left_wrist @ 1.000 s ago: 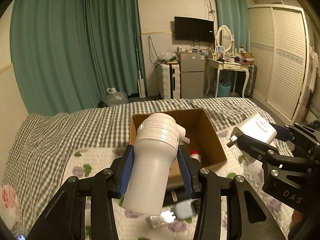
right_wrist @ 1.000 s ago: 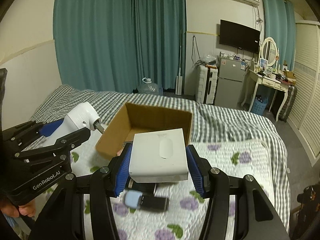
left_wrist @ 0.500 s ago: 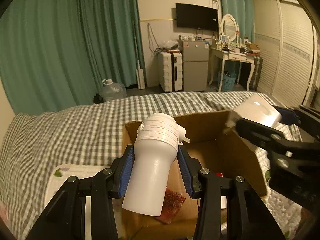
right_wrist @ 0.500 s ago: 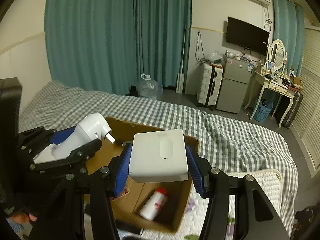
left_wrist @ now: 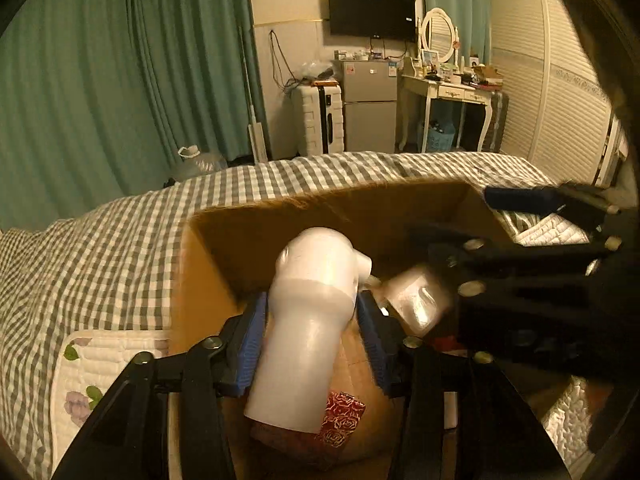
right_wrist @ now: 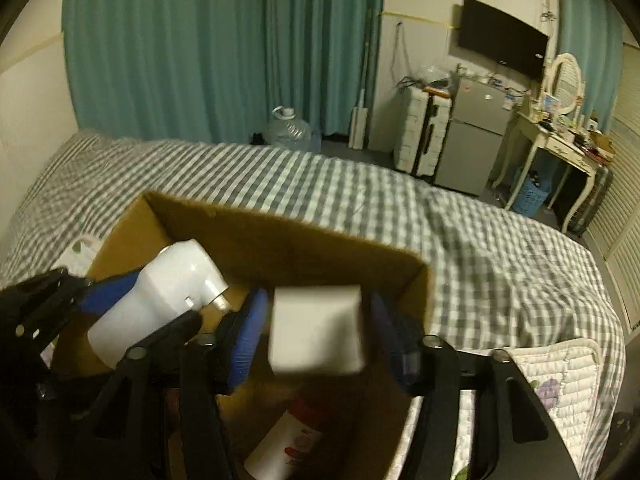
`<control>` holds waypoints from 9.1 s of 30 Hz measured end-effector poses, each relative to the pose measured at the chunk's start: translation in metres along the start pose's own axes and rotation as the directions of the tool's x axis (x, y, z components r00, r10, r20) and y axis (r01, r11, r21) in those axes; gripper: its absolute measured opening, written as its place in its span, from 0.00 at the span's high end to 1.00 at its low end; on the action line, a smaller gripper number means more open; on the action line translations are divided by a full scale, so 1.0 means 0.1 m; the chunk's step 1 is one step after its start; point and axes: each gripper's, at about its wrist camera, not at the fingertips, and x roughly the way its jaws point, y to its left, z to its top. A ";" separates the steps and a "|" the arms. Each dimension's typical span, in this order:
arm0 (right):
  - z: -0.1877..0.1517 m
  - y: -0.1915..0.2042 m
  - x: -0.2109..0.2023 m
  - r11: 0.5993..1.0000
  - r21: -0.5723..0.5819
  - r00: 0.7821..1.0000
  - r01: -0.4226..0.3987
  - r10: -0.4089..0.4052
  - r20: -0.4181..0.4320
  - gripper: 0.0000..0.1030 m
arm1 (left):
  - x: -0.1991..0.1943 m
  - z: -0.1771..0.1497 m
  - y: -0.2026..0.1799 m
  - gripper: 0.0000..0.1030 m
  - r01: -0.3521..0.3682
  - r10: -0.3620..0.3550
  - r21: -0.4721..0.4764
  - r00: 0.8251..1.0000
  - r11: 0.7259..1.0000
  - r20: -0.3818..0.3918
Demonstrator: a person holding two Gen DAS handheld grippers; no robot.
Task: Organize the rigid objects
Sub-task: 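Carry the device and charger block into the box and release both, then move both open grippers back toward the remaining items, then grasp the small white plug adapter with the left gripper, then grasp the black power bank with the right gripper, then carry the adapter and power bank into the box and release both, then grasp the light blue earbud case with the right gripper, then grasp the black remote control with the left gripper, then carry the earbud case and remote into the box and release both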
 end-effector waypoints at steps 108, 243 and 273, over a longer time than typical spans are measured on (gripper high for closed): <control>-1.92 0.31 -0.94 0.995 0.095 0.990 0.018 -0.005 -0.139 0.35 | -1.26 -1.70 0.05 0.40 -0.003 -0.023 -0.235 0.994 0.972 -0.109; -1.90 0.10 -0.59 0.977 0.209 0.970 -0.042 0.090 -0.227 0.50 | 0.00 -1.46 -0.60 0.38 0.111 -0.048 0.412 0.986 0.904 -0.160; -1.81 0.19 -1.74 0.990 0.137 0.999 -0.027 0.029 -0.014 0.50 | -1.75 -1.35 -0.55 0.81 0.112 -0.110 0.041 0.992 0.993 -0.054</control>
